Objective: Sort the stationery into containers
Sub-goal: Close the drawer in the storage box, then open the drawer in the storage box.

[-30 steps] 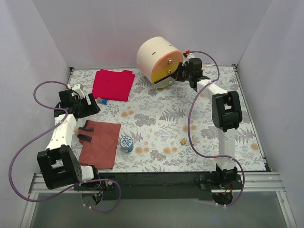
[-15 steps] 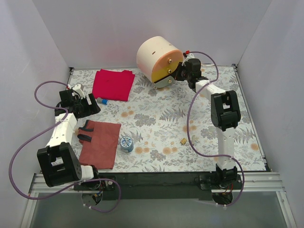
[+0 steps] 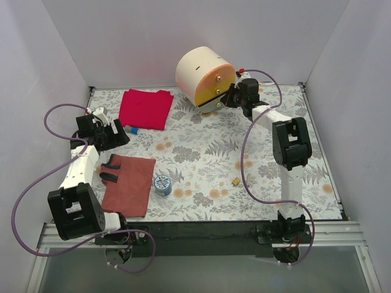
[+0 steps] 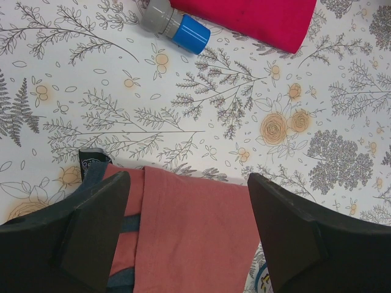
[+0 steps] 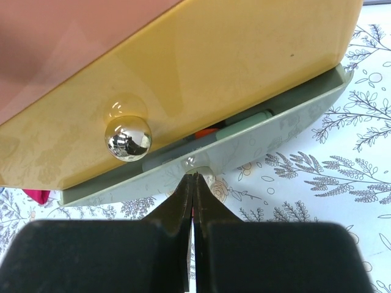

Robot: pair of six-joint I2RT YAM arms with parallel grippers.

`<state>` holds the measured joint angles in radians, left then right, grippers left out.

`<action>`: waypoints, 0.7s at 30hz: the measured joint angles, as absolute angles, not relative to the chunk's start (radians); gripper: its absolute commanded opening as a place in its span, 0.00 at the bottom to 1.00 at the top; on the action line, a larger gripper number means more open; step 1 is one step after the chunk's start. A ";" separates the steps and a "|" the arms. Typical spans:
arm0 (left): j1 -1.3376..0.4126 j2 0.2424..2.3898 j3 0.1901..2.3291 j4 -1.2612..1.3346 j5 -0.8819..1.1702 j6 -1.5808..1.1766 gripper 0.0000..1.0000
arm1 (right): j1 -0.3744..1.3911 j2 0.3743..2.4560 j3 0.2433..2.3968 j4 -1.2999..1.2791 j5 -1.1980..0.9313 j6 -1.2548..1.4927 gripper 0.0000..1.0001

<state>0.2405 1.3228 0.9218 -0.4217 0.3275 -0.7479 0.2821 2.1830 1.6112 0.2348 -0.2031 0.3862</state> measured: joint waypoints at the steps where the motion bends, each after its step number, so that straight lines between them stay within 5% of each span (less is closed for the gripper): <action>1: 0.241 1.323 0.922 -0.419 0.328 -0.749 0.78 | 0.282 2.182 1.608 0.235 -0.203 0.386 0.01; 21: 0.241 1.319 0.906 -0.426 0.328 -0.749 0.78 | 0.284 2.232 1.682 0.244 -0.171 0.390 0.01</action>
